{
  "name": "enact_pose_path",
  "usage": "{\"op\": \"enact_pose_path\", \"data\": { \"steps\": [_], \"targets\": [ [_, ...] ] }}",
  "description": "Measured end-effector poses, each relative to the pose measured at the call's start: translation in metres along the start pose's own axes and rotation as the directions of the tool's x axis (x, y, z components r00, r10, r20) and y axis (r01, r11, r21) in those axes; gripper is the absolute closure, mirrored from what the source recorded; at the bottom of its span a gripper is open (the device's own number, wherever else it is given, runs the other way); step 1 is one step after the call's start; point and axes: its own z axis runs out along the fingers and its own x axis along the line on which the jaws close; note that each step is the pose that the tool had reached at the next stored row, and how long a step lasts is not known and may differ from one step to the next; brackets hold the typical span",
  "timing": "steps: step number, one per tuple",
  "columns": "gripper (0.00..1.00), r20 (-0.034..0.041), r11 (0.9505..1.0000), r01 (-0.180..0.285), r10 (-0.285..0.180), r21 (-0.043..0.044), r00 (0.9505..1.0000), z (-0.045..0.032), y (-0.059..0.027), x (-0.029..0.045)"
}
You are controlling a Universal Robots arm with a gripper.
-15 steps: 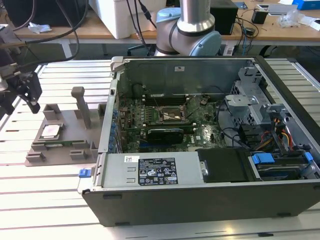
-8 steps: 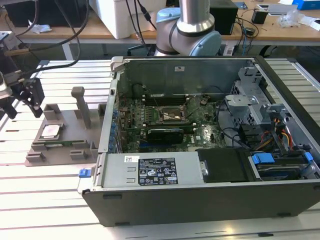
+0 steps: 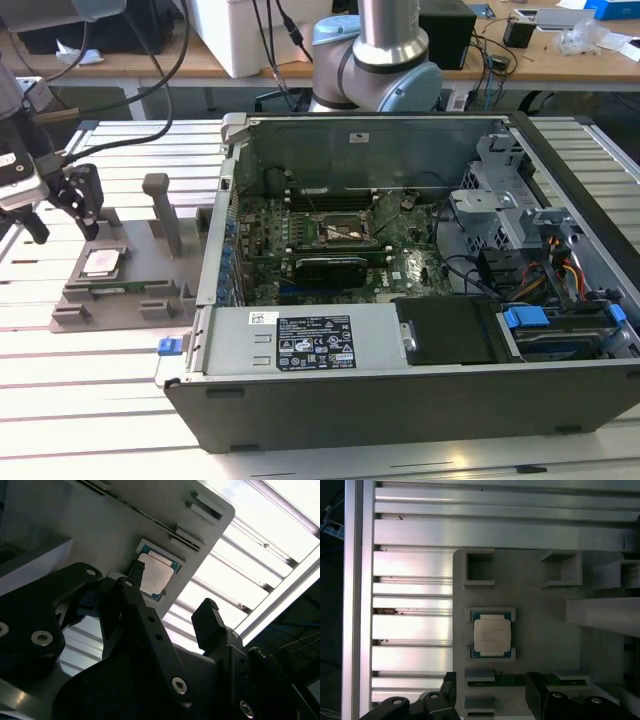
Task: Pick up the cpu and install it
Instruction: 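Pick up the cpu and move it towards the insertion slot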
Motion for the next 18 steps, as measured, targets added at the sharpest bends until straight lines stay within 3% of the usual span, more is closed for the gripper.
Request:
{"op": "enact_pose_path", "data": {
  "steps": [6, 18],
  "targets": [
    [0.34, -0.0003, 0.9998, 0.014, -0.014, 0.0133, 0.9999, 0.0144, 0.0136, -0.0047],
    [0.34, -0.0002, 0.9997, 0.022, -0.022, 0.0140, 0.9998, 0.0402, 0.0203, -0.0042]
  ]
}}
